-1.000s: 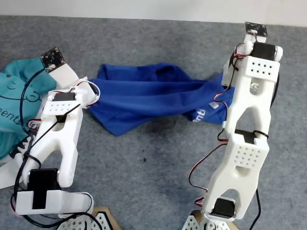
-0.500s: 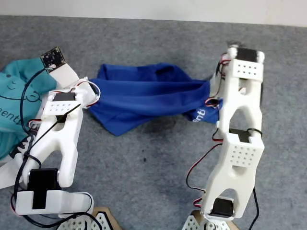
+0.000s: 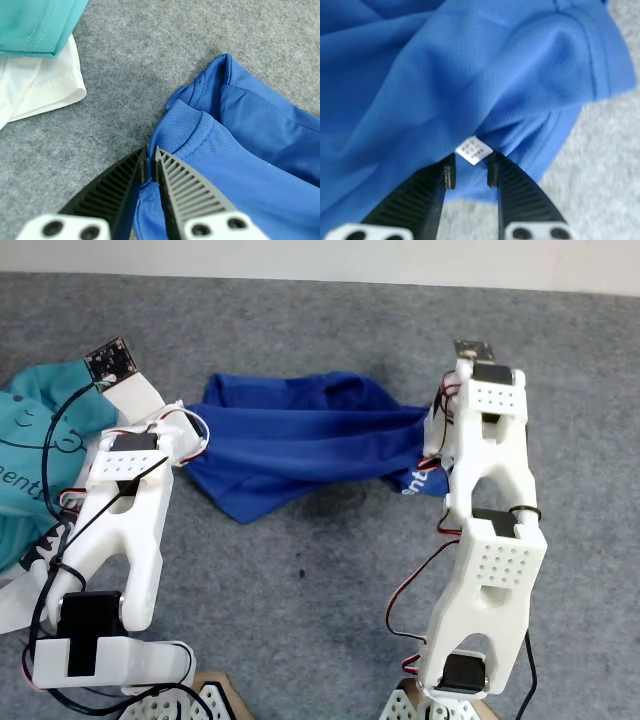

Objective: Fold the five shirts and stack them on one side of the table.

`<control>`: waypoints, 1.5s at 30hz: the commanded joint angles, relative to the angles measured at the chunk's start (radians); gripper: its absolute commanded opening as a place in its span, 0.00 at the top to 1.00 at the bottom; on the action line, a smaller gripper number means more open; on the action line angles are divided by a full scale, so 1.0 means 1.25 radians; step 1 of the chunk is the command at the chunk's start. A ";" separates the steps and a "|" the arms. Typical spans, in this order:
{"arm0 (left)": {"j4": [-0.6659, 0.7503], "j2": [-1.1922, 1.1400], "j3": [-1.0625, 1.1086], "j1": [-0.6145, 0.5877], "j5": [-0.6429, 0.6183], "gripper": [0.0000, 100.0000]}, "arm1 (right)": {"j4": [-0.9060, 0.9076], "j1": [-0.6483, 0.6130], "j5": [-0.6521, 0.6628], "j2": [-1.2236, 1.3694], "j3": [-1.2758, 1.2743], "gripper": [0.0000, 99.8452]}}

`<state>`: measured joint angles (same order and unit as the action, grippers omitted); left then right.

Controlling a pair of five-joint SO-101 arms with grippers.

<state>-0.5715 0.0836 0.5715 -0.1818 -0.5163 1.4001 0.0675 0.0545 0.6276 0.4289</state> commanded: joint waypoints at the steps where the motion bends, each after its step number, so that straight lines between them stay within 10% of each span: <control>1: 0.012 0.002 -0.018 -0.002 -0.001 0.99 | -0.047 -0.004 0.001 -0.031 -0.006 0.88; 21: 0.012 0.002 -0.008 -0.002 -0.001 0.99 | 0.019 0.051 0.001 -0.039 0.100 0.99; 30: 0.012 0.002 -0.008 -0.002 -0.001 0.99 | -0.009 0.074 0.007 -0.031 0.206 0.79; 45: 0.012 0.002 -0.008 -0.002 -0.001 0.99 | -0.068 0.078 0.001 0.138 0.282 0.80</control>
<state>-0.5715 0.0821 0.5715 -0.1818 -0.5163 1.3403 0.1519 0.0545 0.7887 0.6897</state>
